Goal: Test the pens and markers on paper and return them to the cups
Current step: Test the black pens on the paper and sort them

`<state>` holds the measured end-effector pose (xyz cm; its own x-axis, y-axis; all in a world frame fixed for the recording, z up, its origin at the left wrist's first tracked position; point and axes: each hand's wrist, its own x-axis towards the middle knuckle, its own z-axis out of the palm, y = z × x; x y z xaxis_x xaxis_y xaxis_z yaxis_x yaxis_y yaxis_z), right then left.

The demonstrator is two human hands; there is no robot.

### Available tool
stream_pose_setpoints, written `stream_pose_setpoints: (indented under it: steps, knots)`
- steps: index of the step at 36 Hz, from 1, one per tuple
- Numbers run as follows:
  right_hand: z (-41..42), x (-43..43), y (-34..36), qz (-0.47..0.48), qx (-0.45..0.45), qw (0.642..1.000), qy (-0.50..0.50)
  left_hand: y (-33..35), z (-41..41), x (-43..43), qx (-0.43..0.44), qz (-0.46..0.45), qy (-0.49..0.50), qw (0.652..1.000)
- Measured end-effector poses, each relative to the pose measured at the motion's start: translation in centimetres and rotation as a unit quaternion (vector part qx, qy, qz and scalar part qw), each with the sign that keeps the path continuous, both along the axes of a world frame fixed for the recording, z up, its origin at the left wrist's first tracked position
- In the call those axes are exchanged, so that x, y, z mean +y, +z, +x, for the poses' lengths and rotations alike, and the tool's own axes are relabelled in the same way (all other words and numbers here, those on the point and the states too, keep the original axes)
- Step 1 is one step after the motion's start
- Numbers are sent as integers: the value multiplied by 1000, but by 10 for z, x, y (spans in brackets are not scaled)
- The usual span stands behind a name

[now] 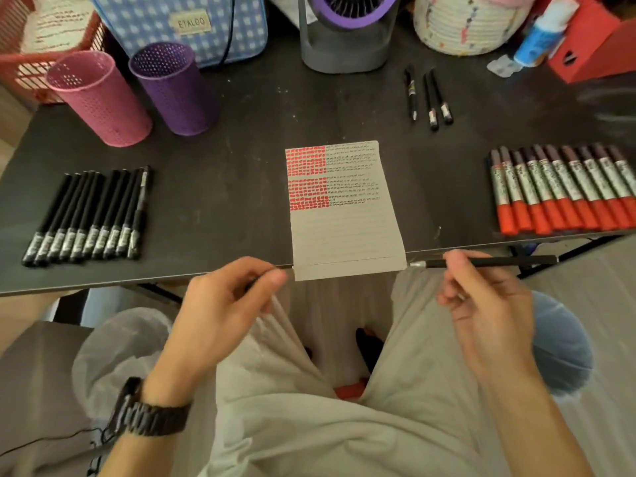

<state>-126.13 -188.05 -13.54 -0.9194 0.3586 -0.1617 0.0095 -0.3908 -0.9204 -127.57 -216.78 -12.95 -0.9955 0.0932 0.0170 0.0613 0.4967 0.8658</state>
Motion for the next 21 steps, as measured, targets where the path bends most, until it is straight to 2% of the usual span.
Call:
stream_pose_setpoints:
  steps: [3,8,12,17,21]
  knots:
    - [-4,-1,2,37,-8,999,17,3,-7,-1,30,5,29,999]
    - [-15,-7,6,25,-10,999,44,11,-25,26,79,37,41,995]
    - [-29,-7,10,41,-15,997,58,8,-43,38,77,33,39,996]
    - [-57,-4,14,86,-16,994,68,0,-72,51,80,-104,-2,991]
    - [-82,-7,18,149,-17,984,97,-1,-88,64,90,-157,-39,983]
